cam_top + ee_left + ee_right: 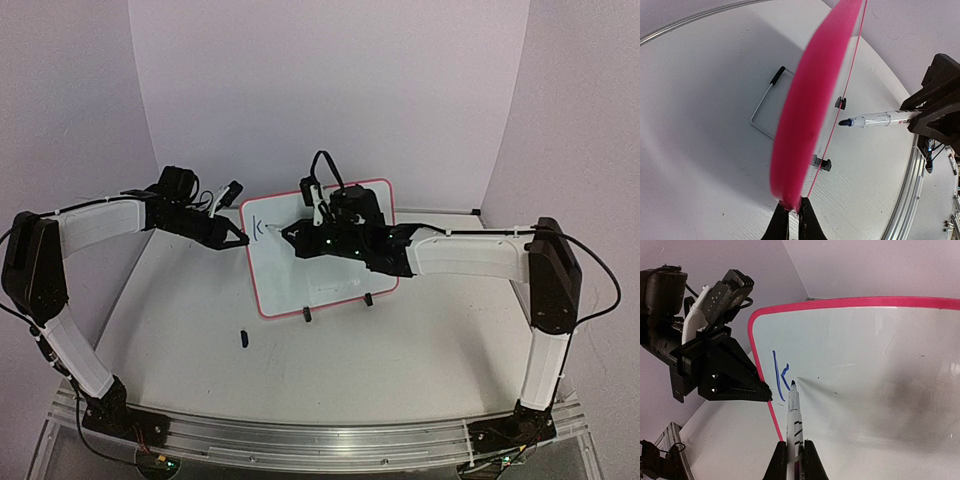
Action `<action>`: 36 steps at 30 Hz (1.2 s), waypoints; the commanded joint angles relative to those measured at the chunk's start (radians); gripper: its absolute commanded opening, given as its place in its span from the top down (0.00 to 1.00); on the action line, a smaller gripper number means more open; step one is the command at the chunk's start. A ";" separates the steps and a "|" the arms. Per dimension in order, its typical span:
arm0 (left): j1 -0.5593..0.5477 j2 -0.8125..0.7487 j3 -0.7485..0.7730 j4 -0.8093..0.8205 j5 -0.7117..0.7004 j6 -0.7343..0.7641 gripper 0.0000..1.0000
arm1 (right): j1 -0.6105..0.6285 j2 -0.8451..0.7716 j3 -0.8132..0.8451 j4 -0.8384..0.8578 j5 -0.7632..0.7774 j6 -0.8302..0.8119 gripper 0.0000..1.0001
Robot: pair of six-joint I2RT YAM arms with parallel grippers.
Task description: Write a sentence on the whiteboard
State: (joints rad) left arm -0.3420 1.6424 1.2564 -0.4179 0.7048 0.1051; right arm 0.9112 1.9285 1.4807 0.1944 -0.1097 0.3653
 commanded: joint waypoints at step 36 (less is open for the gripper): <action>-0.033 0.008 0.015 -0.036 -0.054 0.040 1.00 | -0.024 -0.042 0.000 -0.006 0.082 -0.005 1.00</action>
State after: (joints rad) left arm -0.3439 1.6424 1.2564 -0.4175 0.6960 0.1047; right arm 0.9047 1.9335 1.4792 0.1848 -0.0769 0.3679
